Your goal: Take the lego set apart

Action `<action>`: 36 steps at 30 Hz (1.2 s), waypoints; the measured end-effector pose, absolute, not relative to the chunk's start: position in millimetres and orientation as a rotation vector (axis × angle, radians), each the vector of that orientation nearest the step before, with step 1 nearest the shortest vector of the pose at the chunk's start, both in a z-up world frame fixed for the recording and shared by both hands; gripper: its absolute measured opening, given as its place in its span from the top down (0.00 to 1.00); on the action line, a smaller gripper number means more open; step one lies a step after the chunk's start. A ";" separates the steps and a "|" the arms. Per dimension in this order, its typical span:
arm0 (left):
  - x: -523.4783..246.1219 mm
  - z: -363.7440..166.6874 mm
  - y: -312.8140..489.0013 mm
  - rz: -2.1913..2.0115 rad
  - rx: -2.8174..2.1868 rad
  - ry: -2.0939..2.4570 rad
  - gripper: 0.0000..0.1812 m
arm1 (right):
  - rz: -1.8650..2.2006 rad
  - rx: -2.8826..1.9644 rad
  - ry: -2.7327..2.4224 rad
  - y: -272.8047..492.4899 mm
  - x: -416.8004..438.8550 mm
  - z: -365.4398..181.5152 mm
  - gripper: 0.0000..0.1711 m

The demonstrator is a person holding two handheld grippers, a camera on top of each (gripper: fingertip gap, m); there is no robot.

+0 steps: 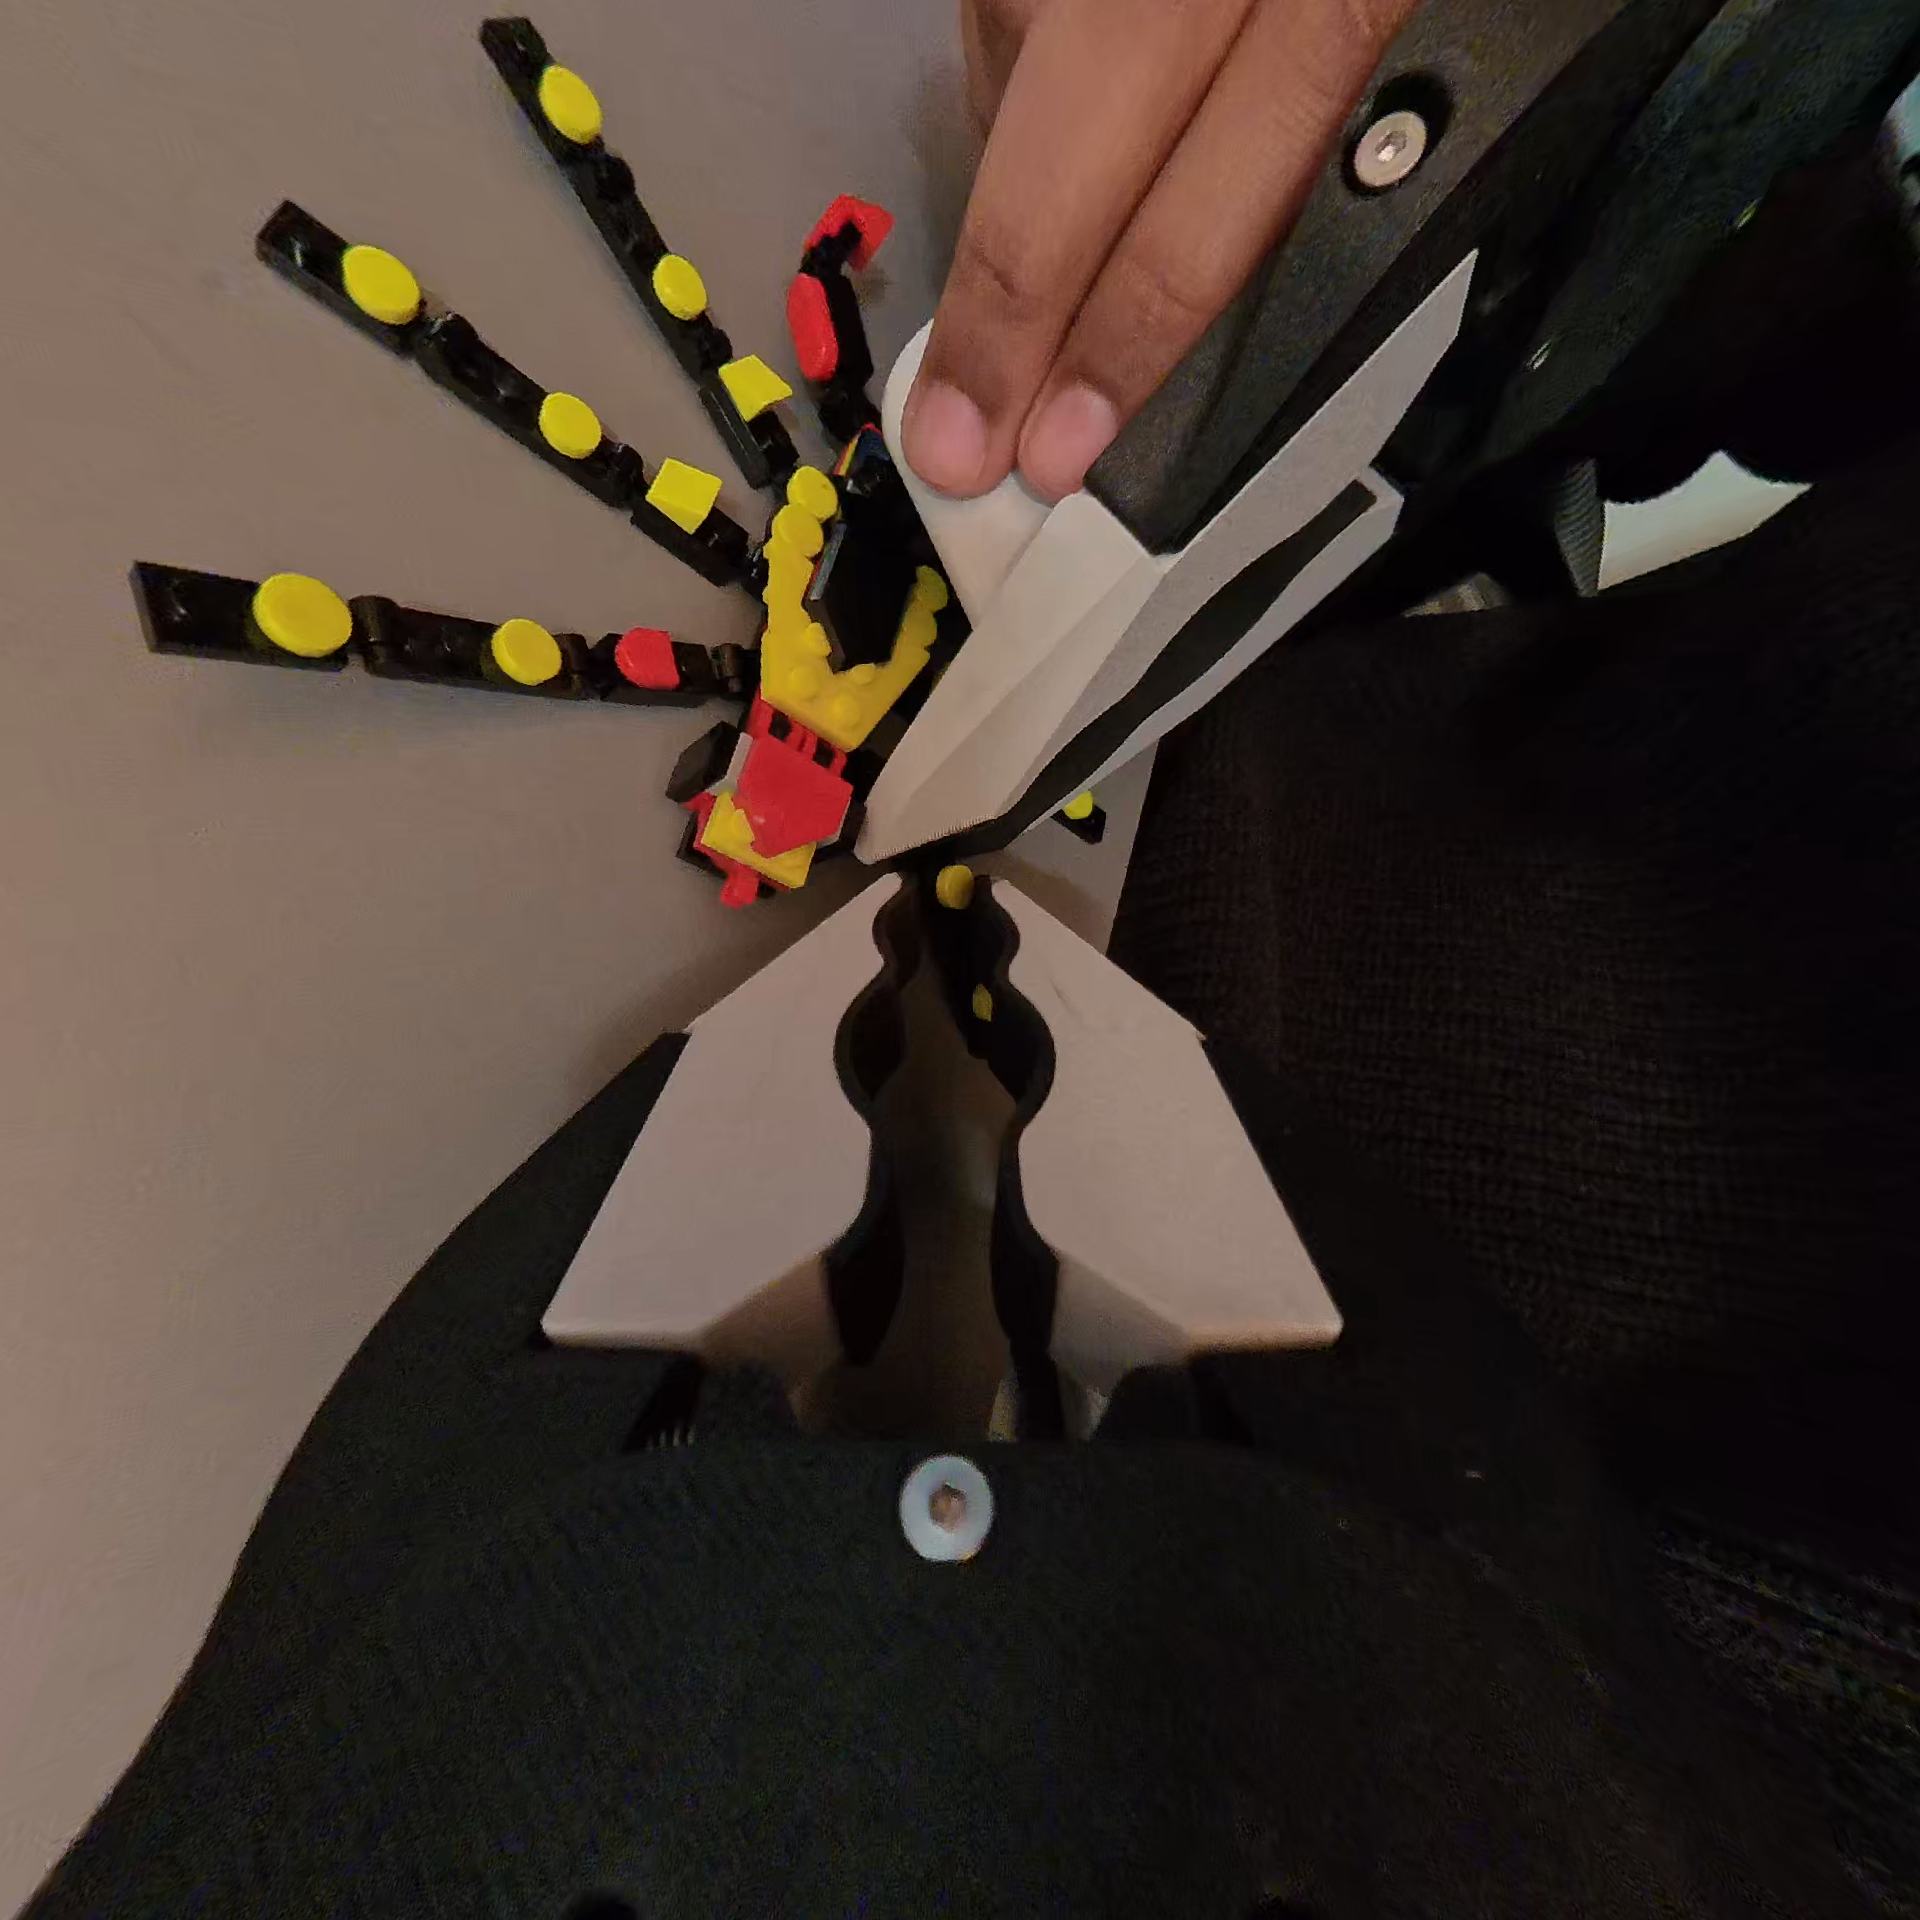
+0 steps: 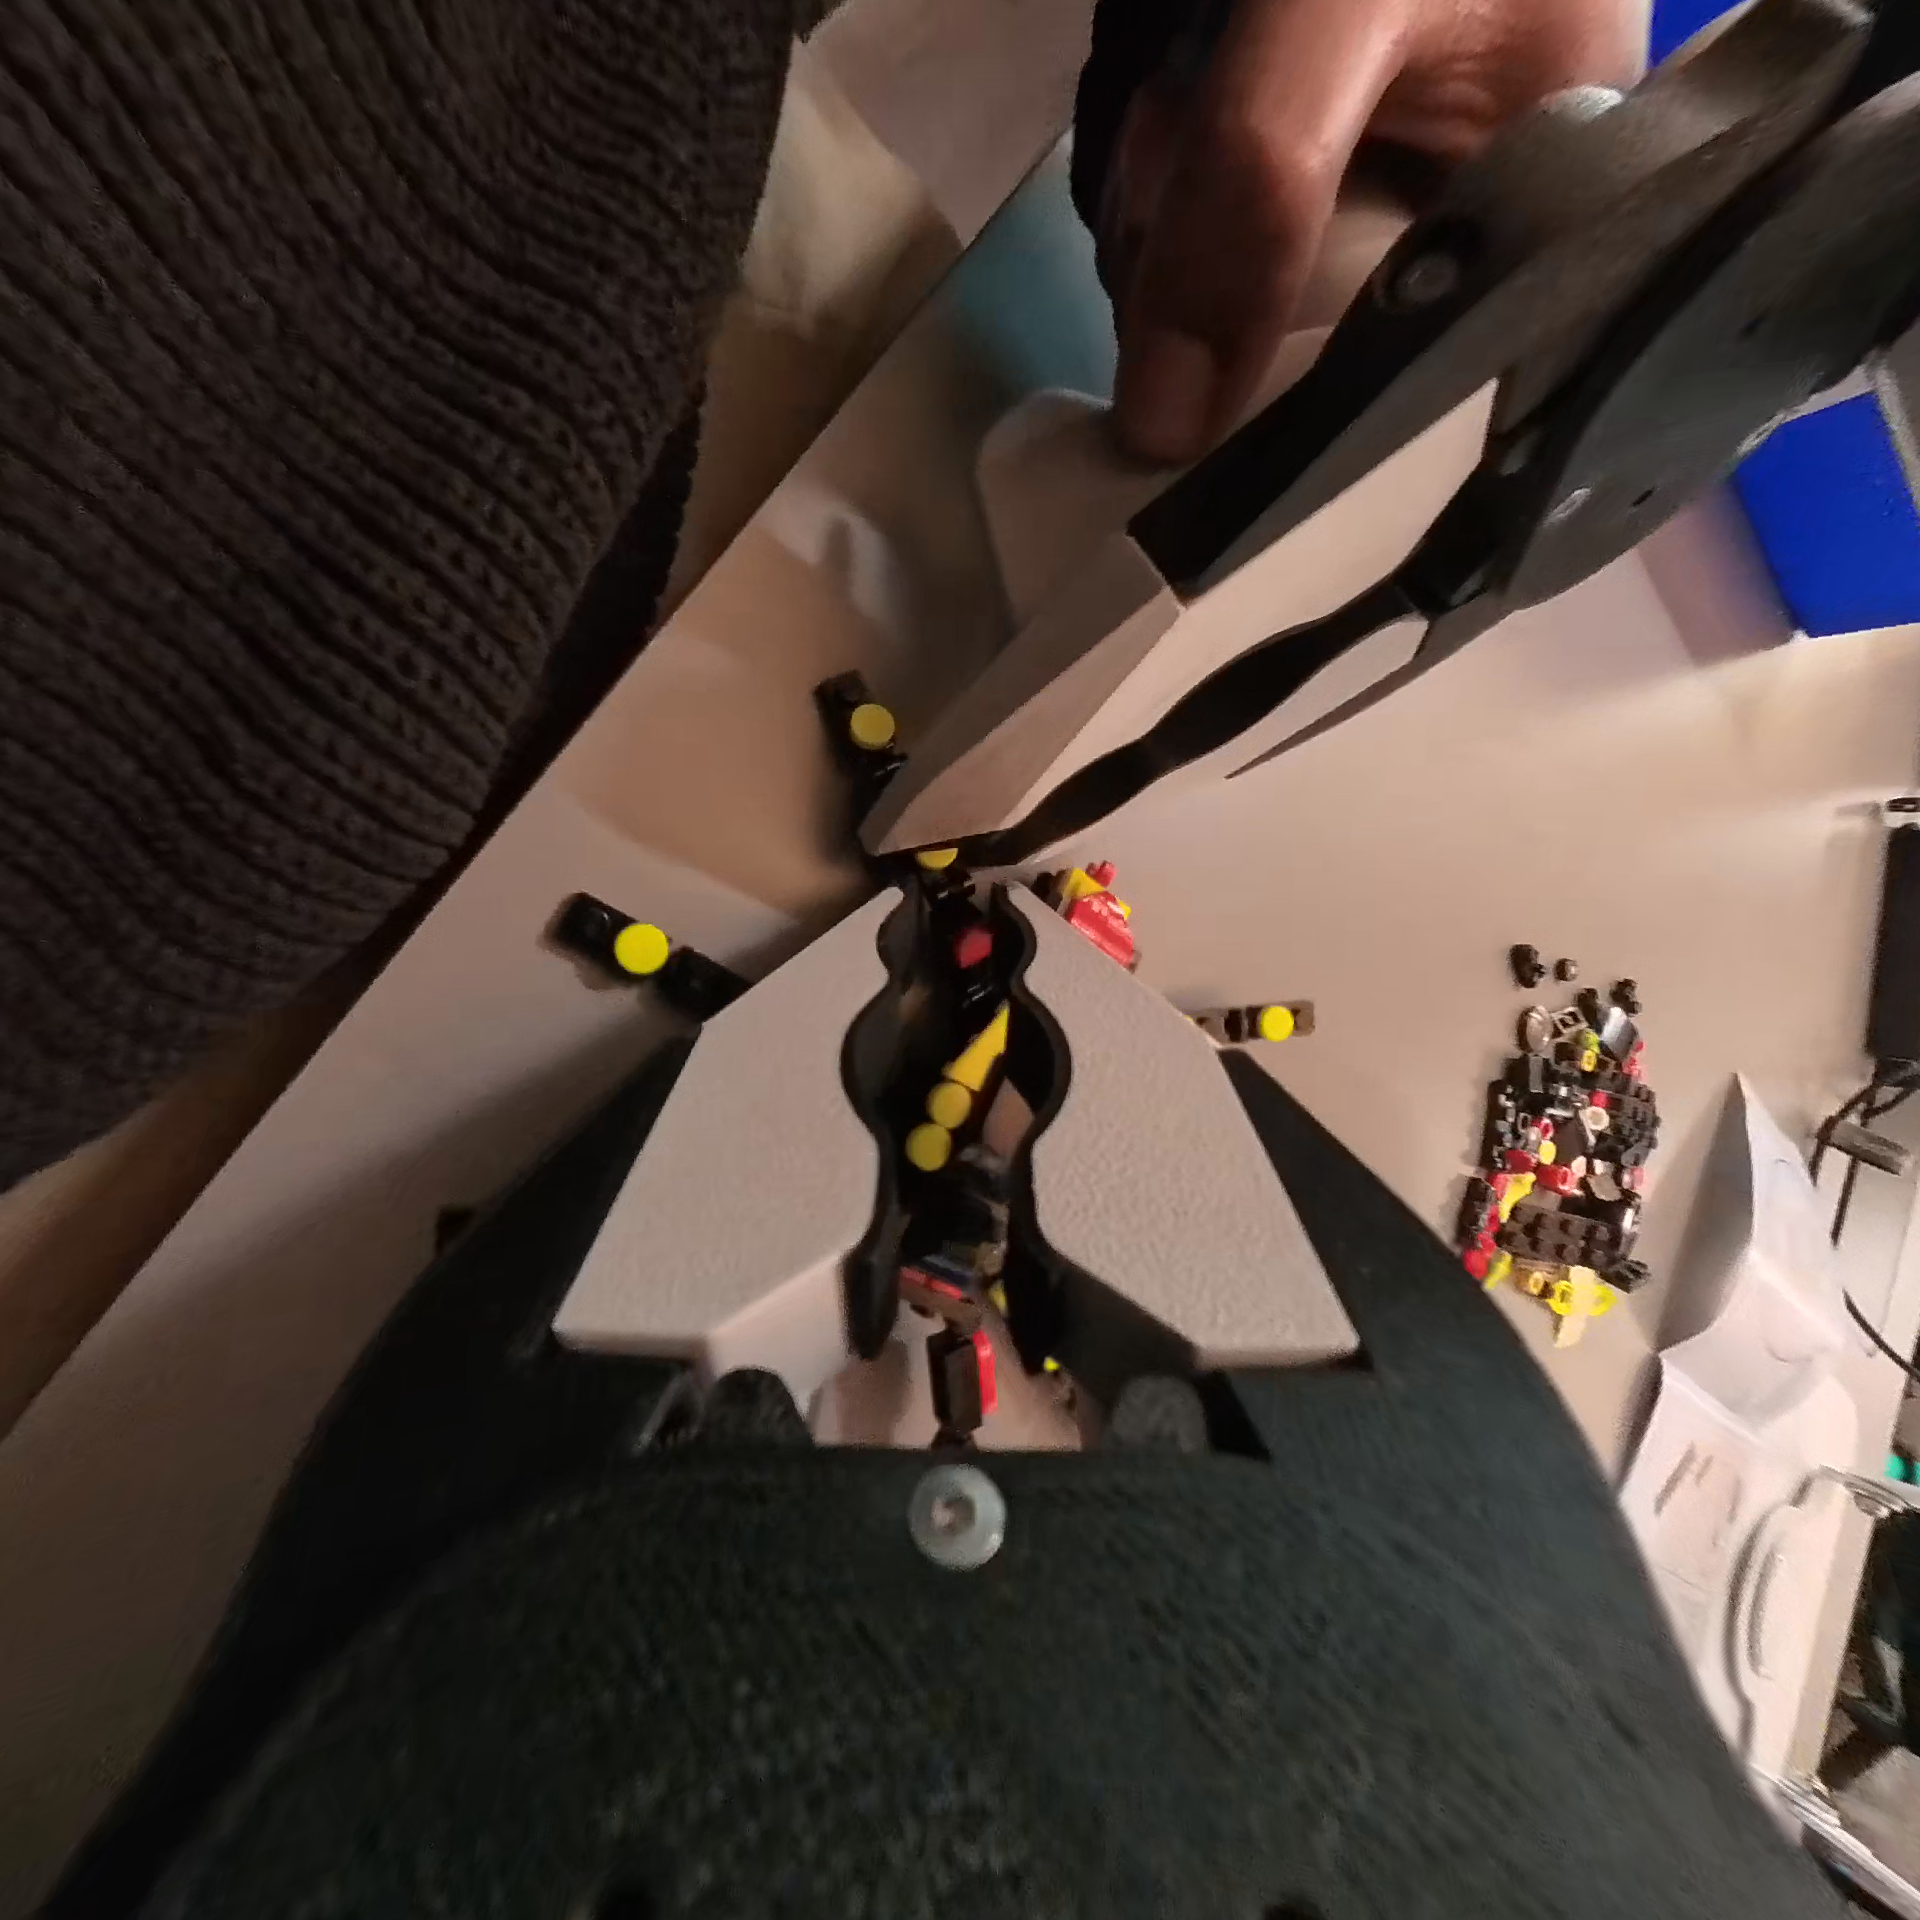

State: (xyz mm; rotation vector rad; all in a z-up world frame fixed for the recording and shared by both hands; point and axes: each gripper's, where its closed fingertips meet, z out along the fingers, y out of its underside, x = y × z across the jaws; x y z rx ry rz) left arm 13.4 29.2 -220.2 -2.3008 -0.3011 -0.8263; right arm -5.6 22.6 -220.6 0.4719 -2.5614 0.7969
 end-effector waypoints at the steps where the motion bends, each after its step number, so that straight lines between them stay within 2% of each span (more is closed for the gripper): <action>1: 14.5 -220.4 29.2 -0.820 -2.308 -0.291 0.96 | 0.794 0.467 -2.575 23.1 -4.5 -220.6 0.93; 12: -1.4 -216.1 34.2 -0.738 -2.260 -0.461 0.95 | 0.840 0.159 -2.678 31.4 -20.1 -218.2 0.94; 22: 3.1 -210.8 27.8 -0.794 -2.268 -0.458 0.94 | 0.956 0.144 -2.698 30.6 -16.8 -214.1 0.95; 36: 0.7 -207.8 30.2 -0.920 -2.163 -0.544 0.95 | 0.905 0.183 -2.641 34.9 -18.9 -212.0 0.95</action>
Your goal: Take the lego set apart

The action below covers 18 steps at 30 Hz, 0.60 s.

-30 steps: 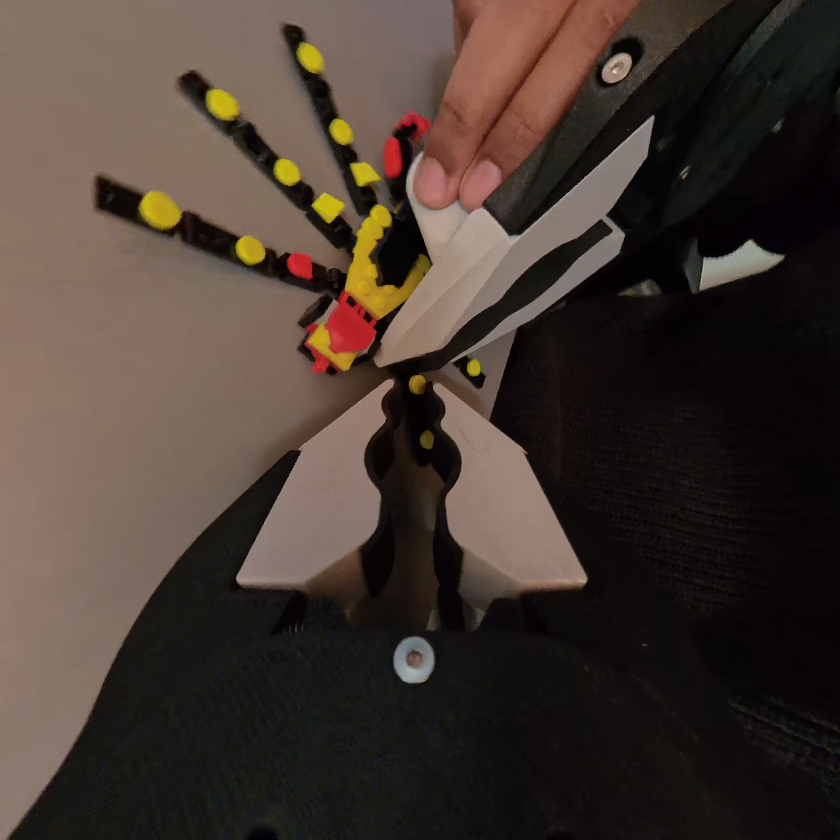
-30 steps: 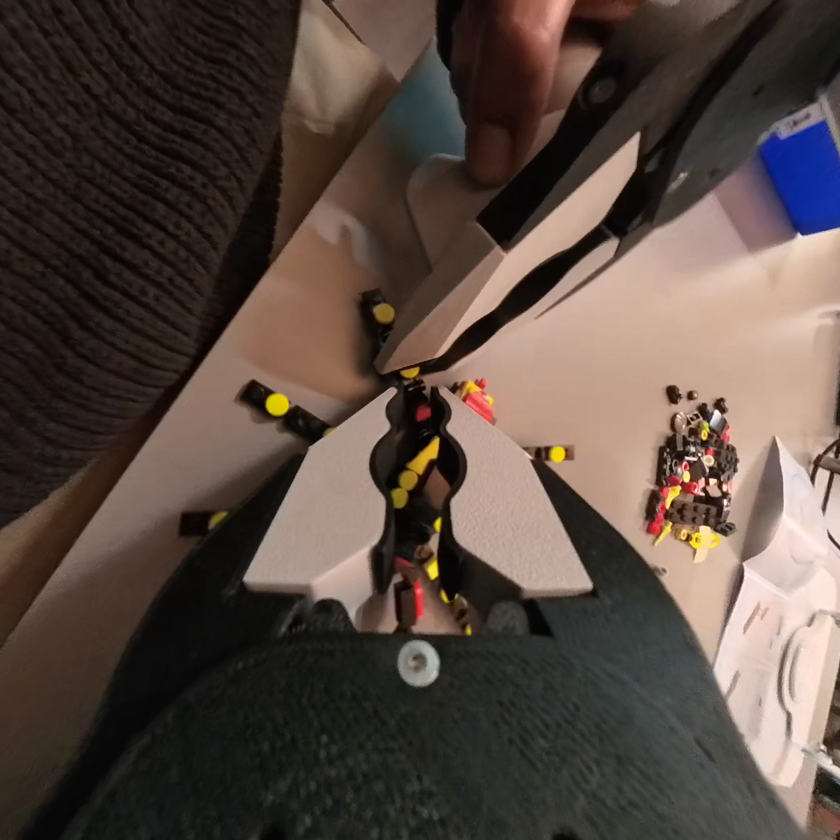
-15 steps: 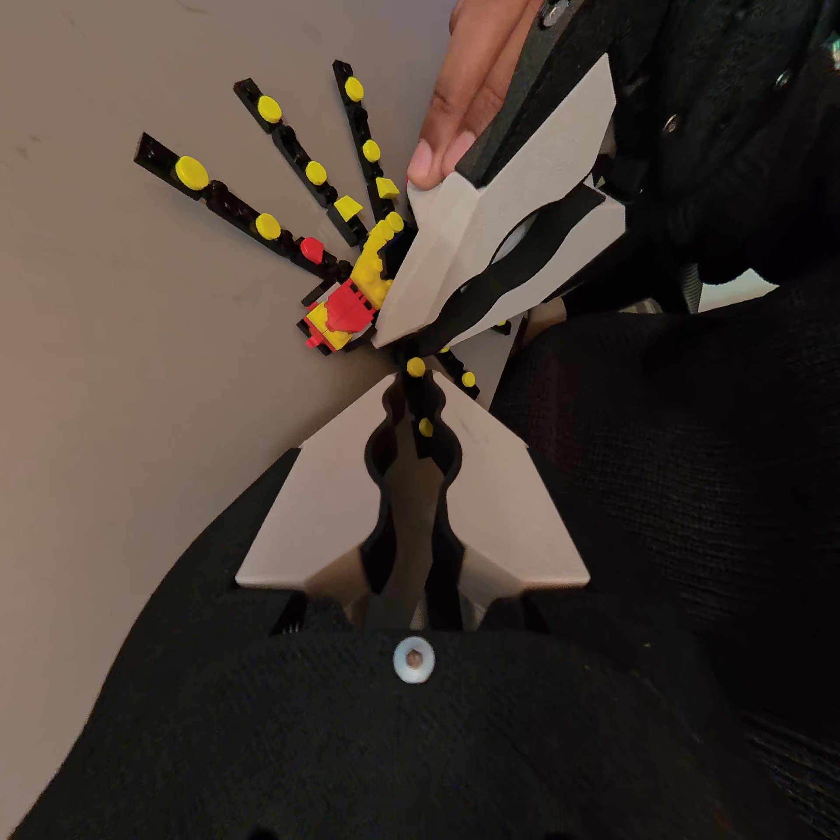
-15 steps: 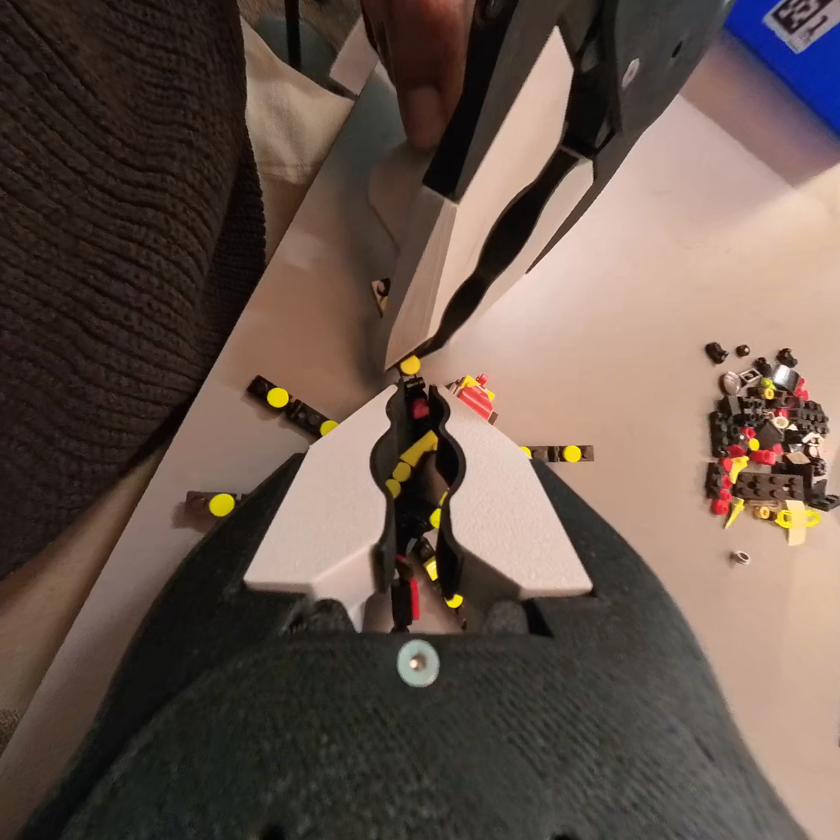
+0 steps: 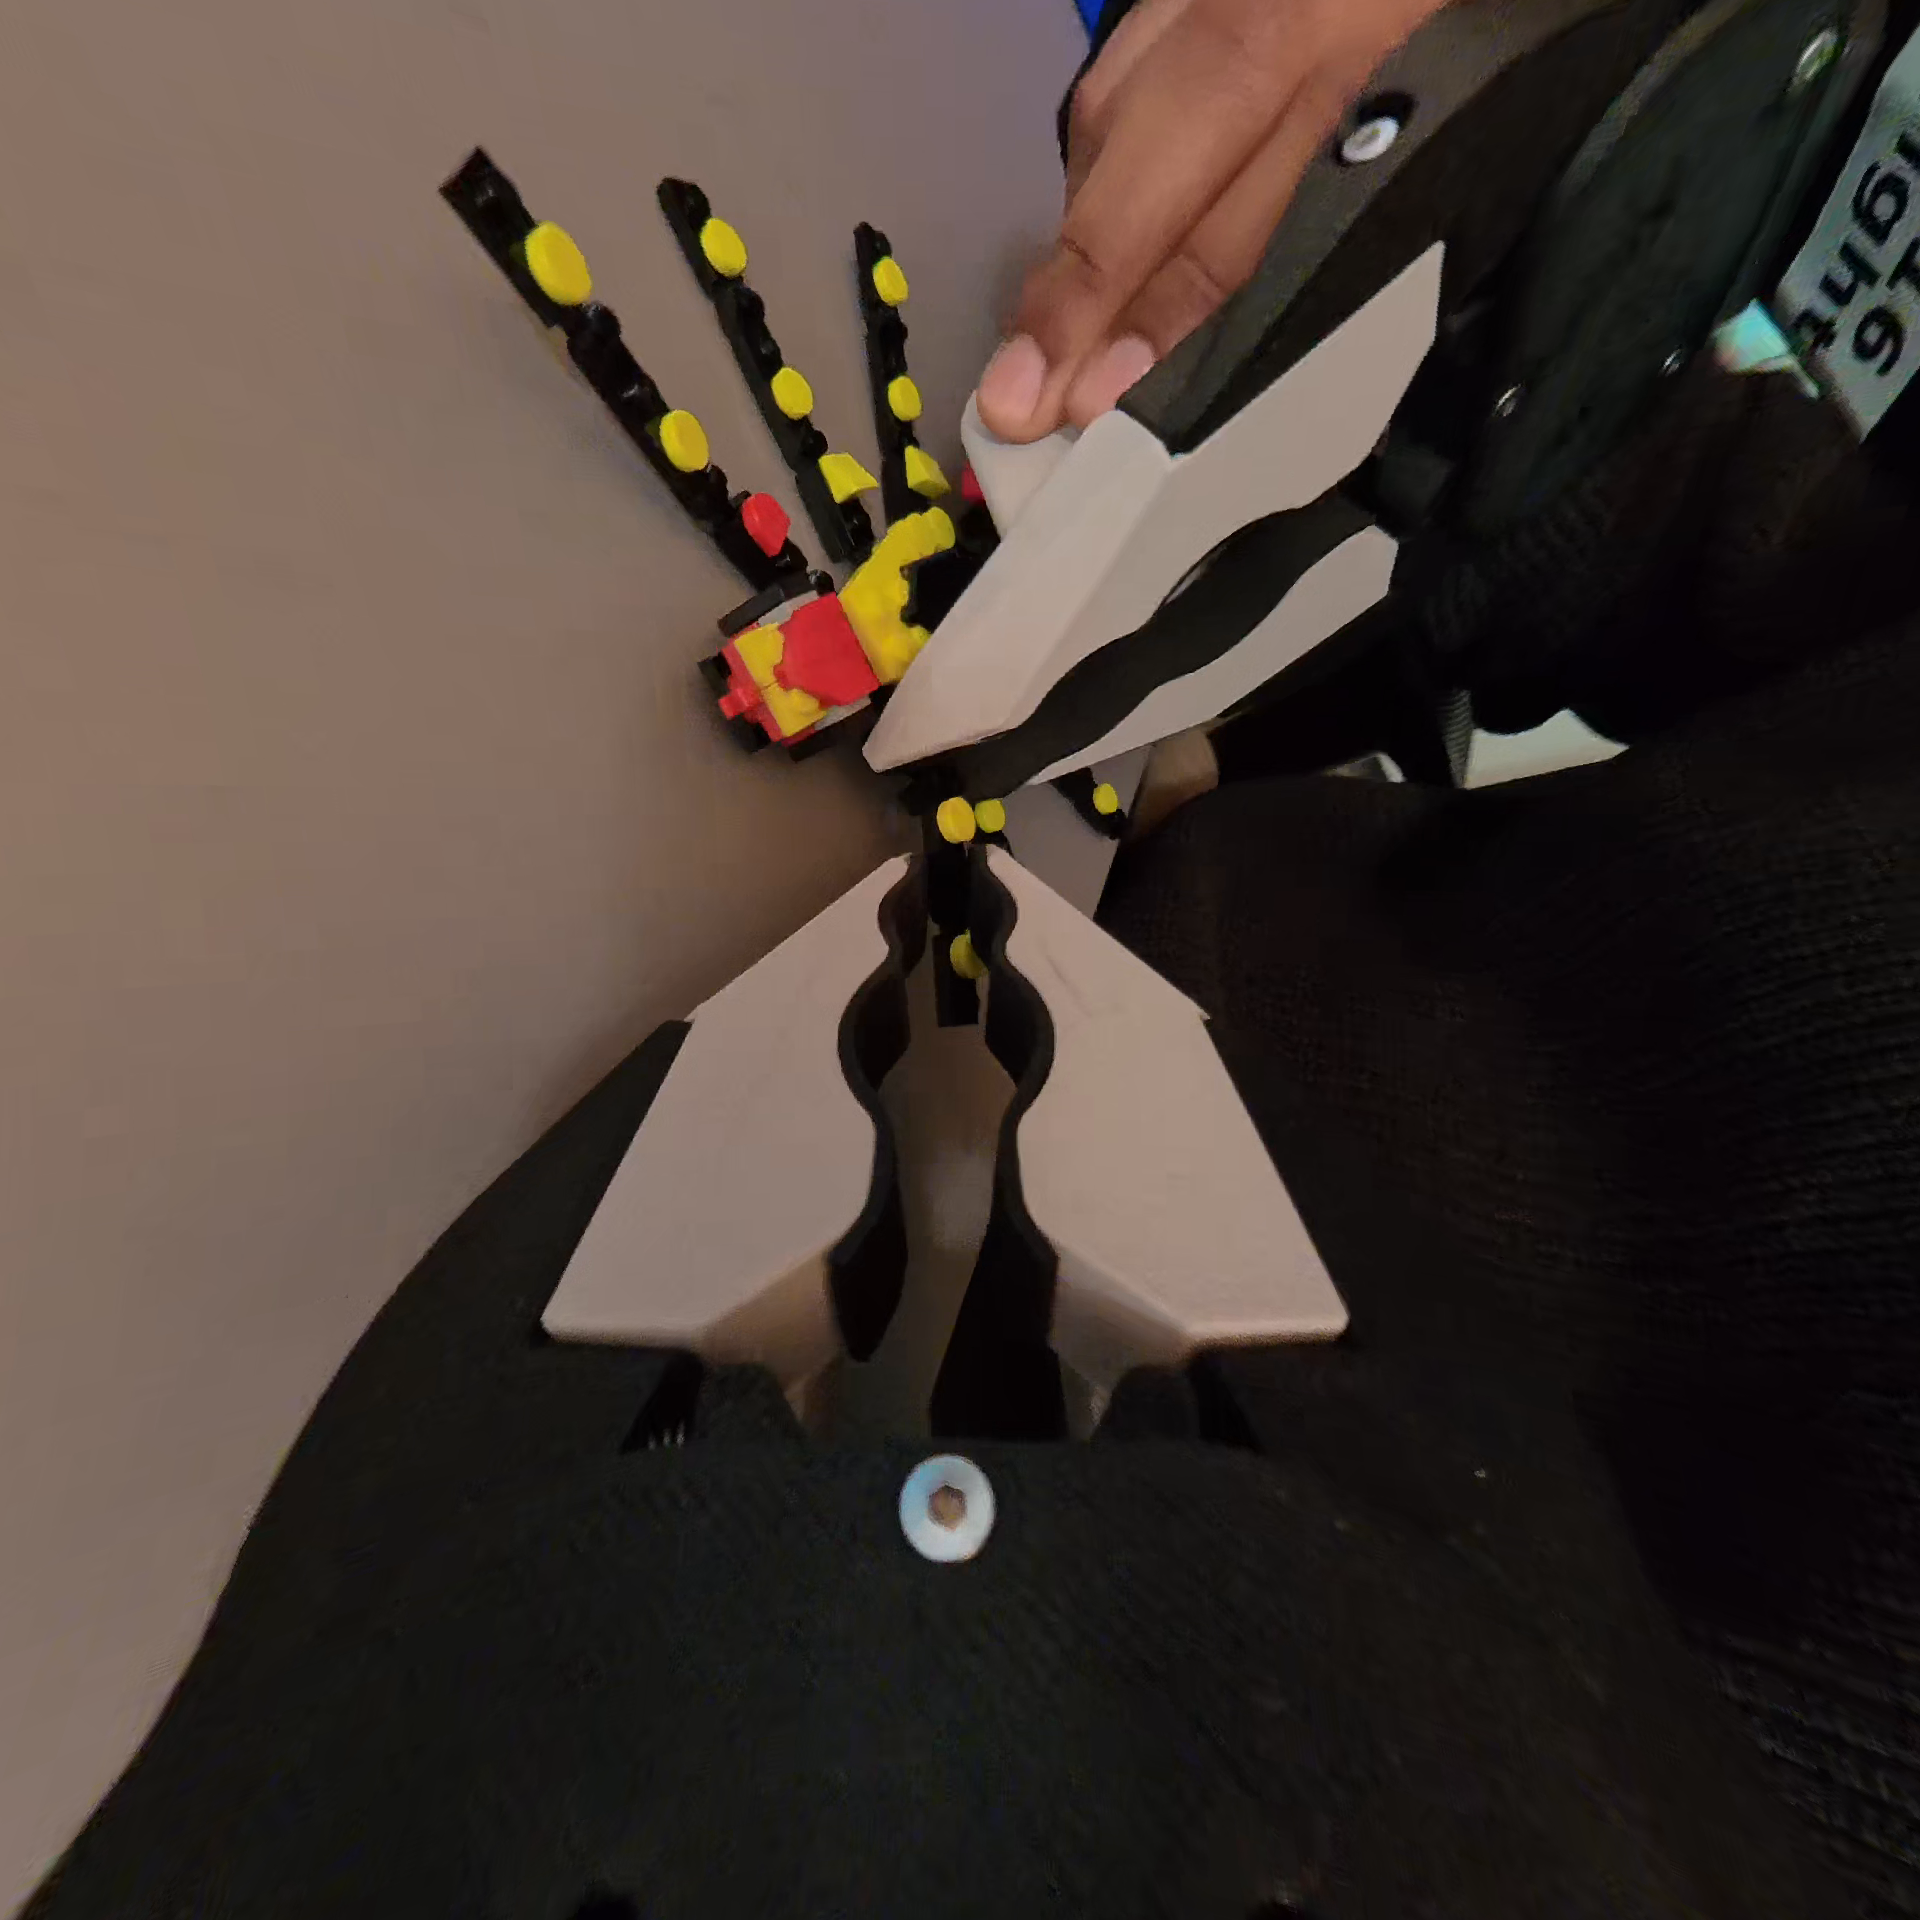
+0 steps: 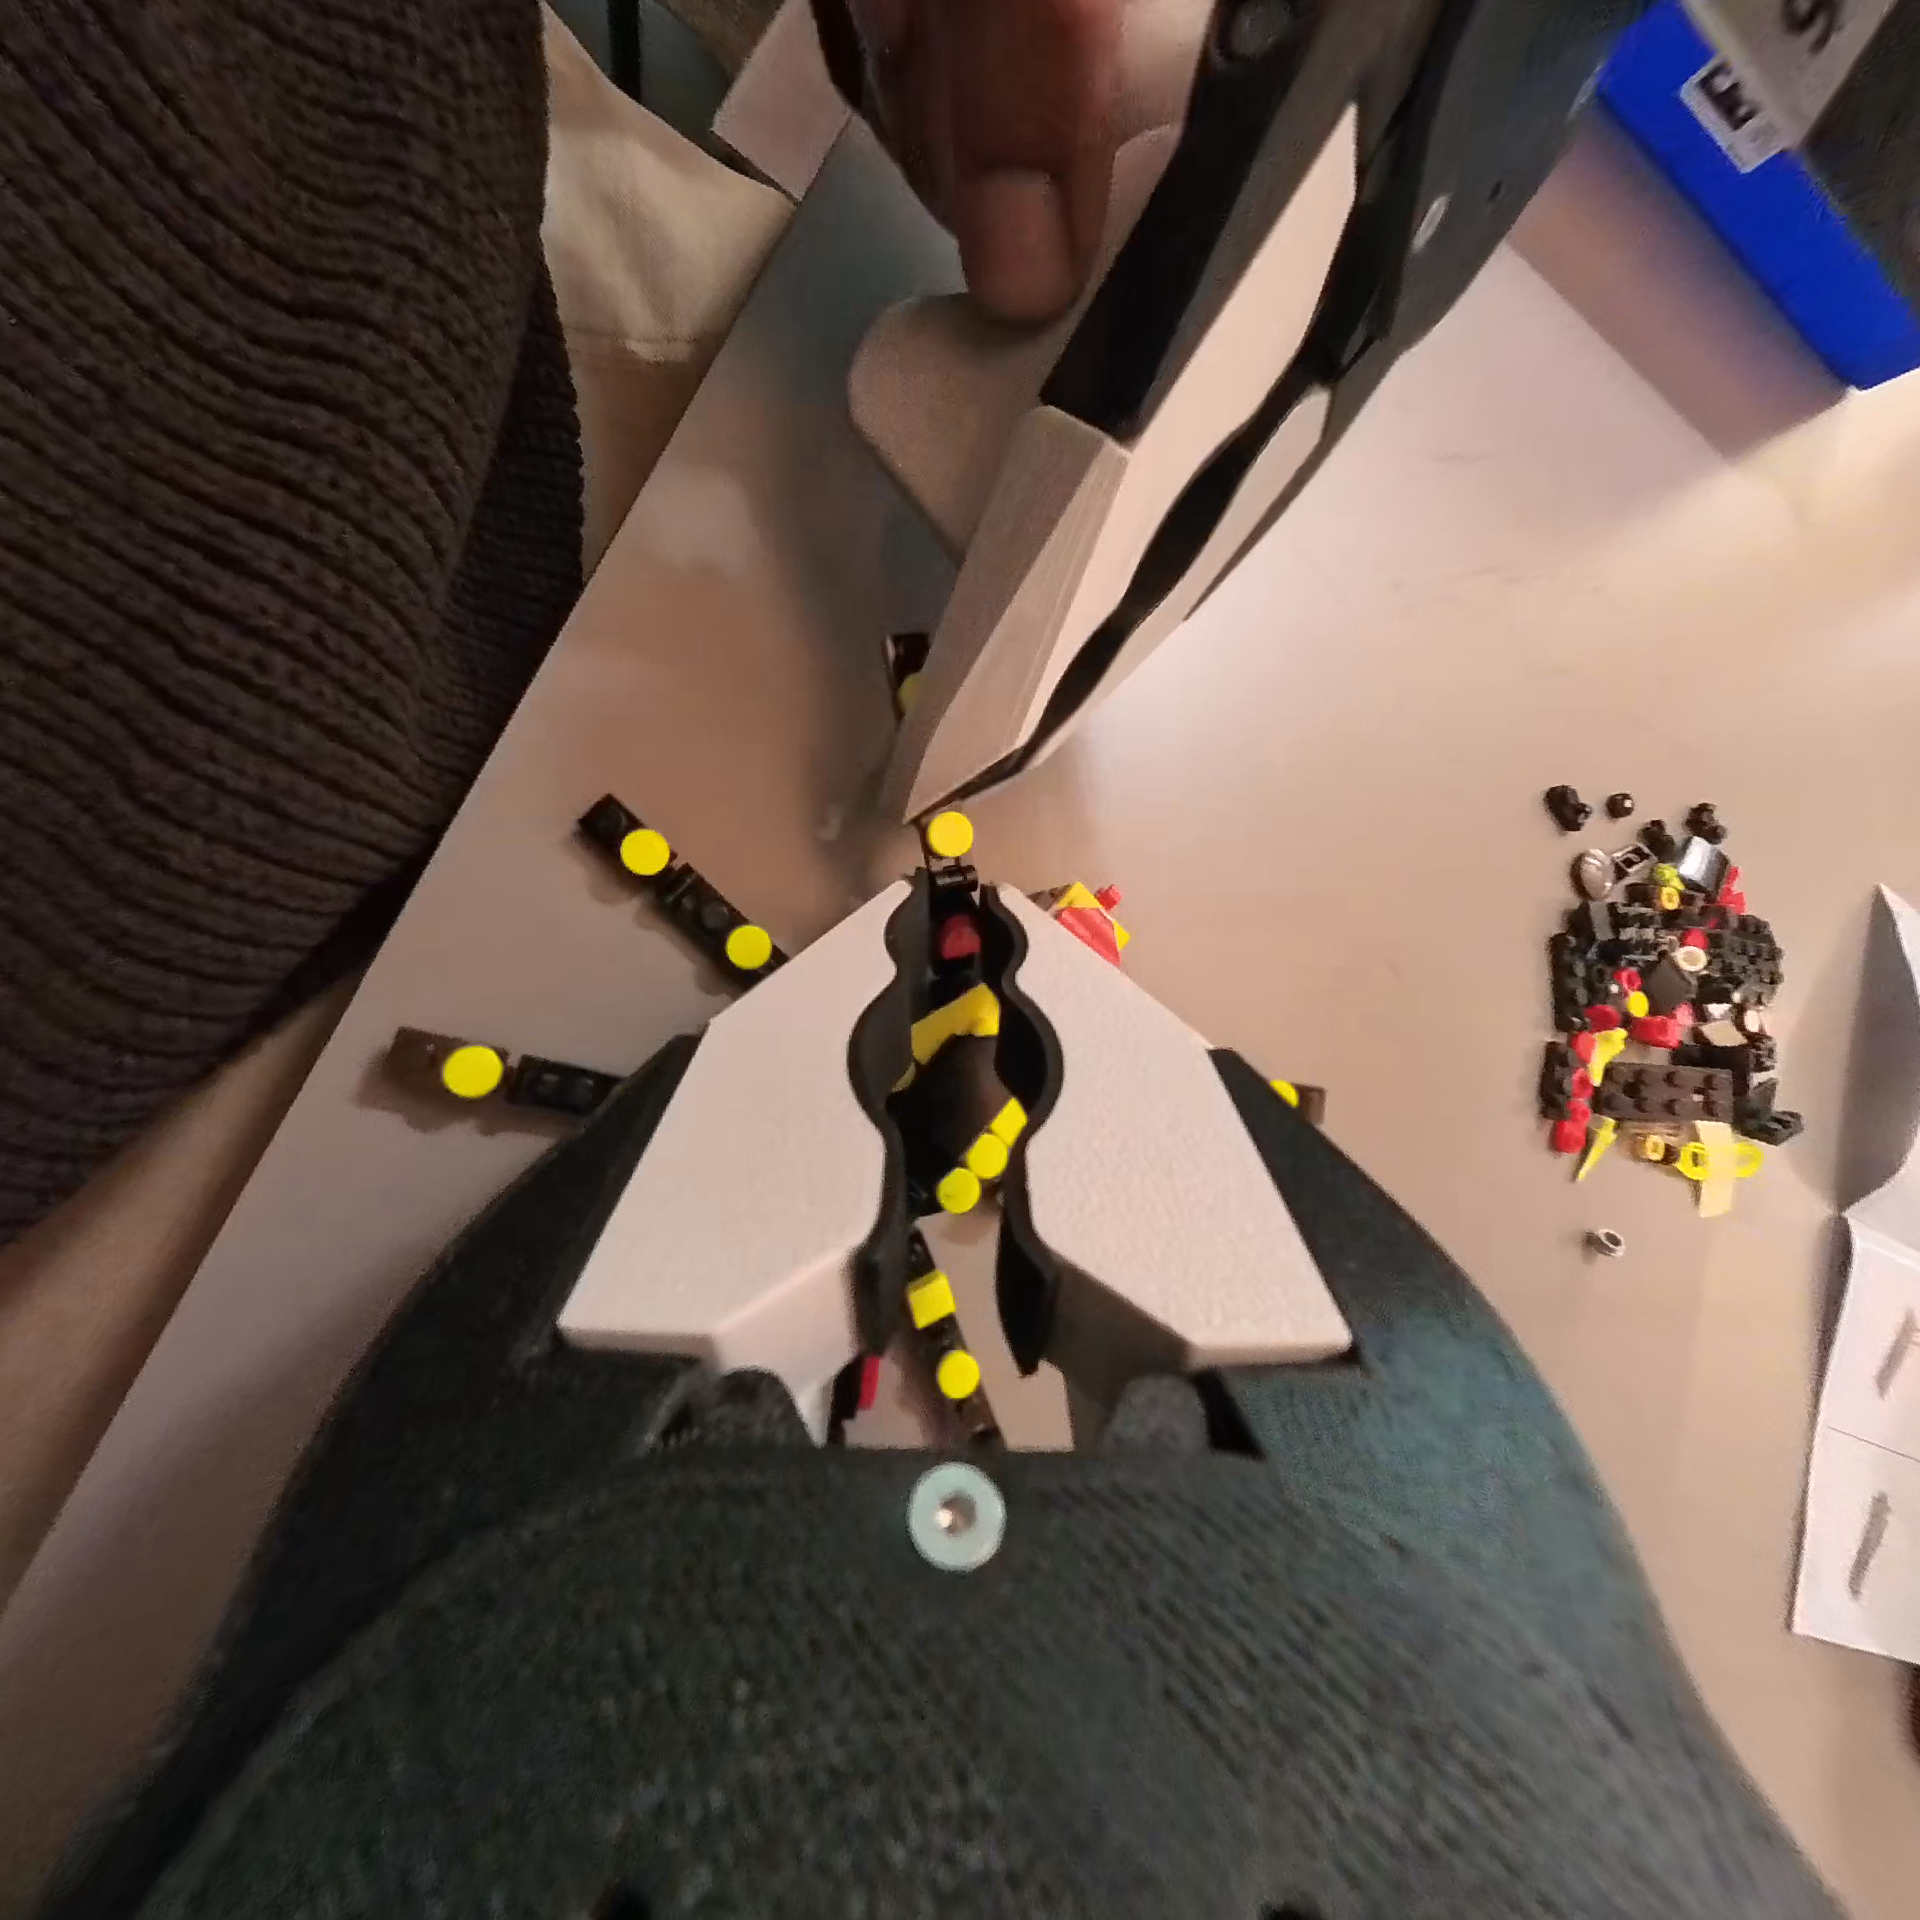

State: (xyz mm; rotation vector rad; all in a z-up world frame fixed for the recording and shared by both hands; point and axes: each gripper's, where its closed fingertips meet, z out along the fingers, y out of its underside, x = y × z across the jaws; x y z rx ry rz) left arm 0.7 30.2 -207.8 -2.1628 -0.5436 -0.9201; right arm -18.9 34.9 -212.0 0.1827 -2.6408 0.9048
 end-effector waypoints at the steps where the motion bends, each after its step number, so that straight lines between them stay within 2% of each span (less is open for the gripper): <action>1: 2.1 -207.4 29.4 -0.958 -2.148 -0.550 0.94 | 0.905 0.175 -2.641 36.0 -19.3 -212.2 0.95; 3: 1.8 -206.6 27.6 -0.976 -2.135 -0.553 0.92 | 0.876 0.162 -2.620 42.8 -24.5 -212.4 0.95; 10: -3.1 -203.4 29.8 -0.968 -2.102 -0.569 0.95 | 0.886 0.153 -2.591 45.5 -28.6 -211.5 0.94; 12: -5.9 -200.6 30.8 -0.958 -2.082 -0.572 0.95 | 0.899 0.154 -2.559 41.8 -29.6 -209.6 0.85; 13: -6.3 -200.5 30.9 -0.958 -2.080 -0.572 0.95 | 0.912 0.154 -2.553 39.2 -28.8 -208.7 0.83; 18: 1.6 -202.3 34.0 -0.955 -2.109 -0.527 0.97 | 0.929 0.189 -2.571 24.7 -21.0 -212.0 0.86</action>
